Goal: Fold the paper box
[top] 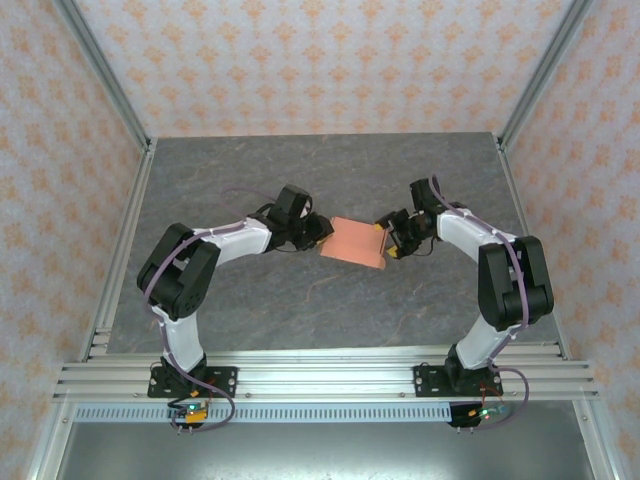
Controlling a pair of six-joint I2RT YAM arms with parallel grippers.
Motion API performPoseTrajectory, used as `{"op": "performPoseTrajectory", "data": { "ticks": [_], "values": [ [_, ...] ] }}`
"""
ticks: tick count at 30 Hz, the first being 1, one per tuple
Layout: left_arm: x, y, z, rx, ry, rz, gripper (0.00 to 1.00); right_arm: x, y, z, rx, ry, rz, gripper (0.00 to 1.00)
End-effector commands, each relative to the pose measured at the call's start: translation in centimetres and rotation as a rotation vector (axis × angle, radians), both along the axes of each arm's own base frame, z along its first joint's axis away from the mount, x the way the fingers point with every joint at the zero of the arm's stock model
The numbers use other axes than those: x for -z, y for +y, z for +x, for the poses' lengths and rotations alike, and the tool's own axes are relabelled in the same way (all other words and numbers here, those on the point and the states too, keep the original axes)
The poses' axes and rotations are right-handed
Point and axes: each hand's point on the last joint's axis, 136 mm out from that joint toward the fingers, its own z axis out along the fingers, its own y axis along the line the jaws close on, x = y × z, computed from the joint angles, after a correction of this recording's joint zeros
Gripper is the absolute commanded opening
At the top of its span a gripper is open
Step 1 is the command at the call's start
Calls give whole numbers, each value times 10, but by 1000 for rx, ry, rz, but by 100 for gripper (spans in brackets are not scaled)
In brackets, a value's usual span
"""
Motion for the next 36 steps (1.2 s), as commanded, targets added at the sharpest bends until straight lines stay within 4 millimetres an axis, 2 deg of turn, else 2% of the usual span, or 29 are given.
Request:
{"op": "performPoseTrajectory", "data": {
  "ticks": [1, 5, 9, 13, 15, 17, 20, 22, 27, 32, 34, 36],
  "values": [
    [9, 0, -2, 35, -16, 33, 24, -2, -6, -6, -15, -11, -56, 65],
    [16, 6, -4, 56, -18, 95, 23, -12, -16, -5, -35, -36, -110, 71],
    [15, 6, -5, 90, -32, 120, 24, -25, -29, -8, -87, -97, -198, 72],
    [15, 10, -8, 101, -36, 156, 24, -30, -19, -14, -178, -147, -162, 71],
    [14, 10, -8, 107, -41, 159, 26, -27, -10, -14, -210, -176, -135, 70],
    [15, 13, -9, 118, -45, 183, 28, -17, -4, -11, -241, -214, -123, 64],
    [14, 14, -9, 117, -44, 191, 28, 5, -5, -11, -248, -214, -138, 57],
    [10, 13, -9, 125, -52, 184, 29, 13, -4, -14, -267, -226, -144, 56],
    [-19, 20, -6, 169, -102, 224, 34, 26, -21, -21, -330, -194, -271, 56],
    [-51, 11, -10, 250, -197, 128, 41, 28, -19, -19, -358, -195, -269, 56],
    [-46, 18, -11, 254, -228, 165, 45, 27, -16, -17, -363, -207, -259, 56],
    [-32, 19, -11, 277, -238, 200, 47, 19, -10, -13, -372, -255, -226, 57]
  ]
}}
